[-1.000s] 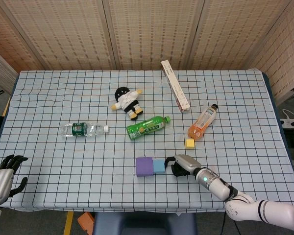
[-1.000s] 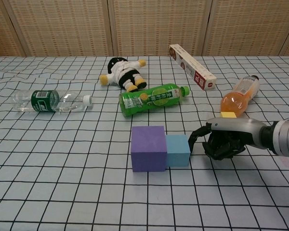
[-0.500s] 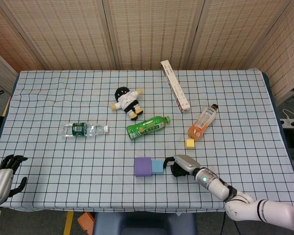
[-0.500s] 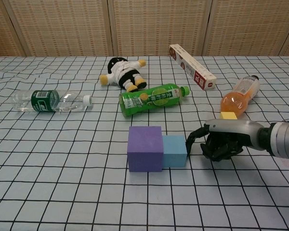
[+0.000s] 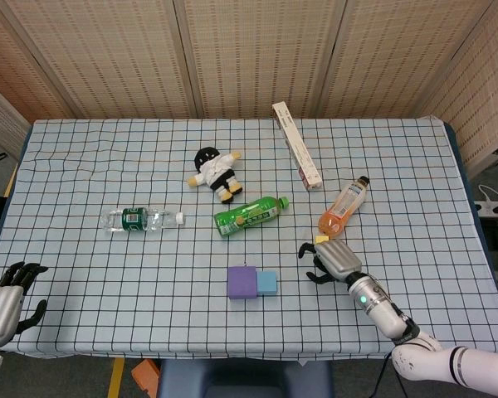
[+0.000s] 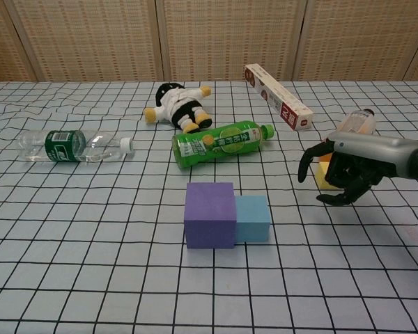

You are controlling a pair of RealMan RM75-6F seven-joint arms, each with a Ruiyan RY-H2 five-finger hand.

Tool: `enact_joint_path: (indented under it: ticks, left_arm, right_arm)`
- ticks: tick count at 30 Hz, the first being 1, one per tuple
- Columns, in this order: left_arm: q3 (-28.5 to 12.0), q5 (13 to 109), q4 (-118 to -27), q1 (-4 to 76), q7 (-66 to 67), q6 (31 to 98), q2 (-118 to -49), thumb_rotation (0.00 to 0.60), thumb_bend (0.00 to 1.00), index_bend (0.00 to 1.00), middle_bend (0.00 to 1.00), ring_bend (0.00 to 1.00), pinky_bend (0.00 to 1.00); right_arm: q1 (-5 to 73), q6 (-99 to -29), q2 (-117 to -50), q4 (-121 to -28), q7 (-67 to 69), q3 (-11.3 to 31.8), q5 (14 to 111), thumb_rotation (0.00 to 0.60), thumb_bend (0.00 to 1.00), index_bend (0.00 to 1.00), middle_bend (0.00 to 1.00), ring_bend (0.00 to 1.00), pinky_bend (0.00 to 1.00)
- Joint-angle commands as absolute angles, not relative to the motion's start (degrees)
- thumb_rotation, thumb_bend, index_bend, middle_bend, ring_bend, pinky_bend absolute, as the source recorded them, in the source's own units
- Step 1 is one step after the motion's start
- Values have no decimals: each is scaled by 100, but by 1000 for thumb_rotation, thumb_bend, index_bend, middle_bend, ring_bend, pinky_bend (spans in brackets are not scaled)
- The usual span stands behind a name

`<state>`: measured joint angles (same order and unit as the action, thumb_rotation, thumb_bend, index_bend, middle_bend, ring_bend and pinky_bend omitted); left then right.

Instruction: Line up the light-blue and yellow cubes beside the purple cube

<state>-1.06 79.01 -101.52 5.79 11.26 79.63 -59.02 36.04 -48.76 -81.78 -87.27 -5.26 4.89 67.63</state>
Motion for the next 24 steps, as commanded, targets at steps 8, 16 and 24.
enact_joint_path:
  ticks: [8, 16, 24]
  left_arm:
    - [-108, 7893, -10144, 578, 1112, 7961, -5901, 600, 423, 230, 177, 97, 410]
    - [-105, 7909, -10143, 577, 1114, 7969, -5906, 600, 422, 230, 177, 96, 410]
    - [-101, 7914, -10150, 582, 1115, 7959, -5902, 600, 423, 230, 177, 97, 410]
  right_arm:
    - [3534, -5314, -8910, -7630, -1218, 773, 5958, 600, 135, 324, 921, 818, 1000]
    - [3563, -5251, -9139, -7227, -897, 880, 6122, 600, 134, 322, 922, 819, 1000]
    - [3576, -5100, -9215, -7069, -707, 915, 6195, 600, 133, 324, 923, 821, 1000]
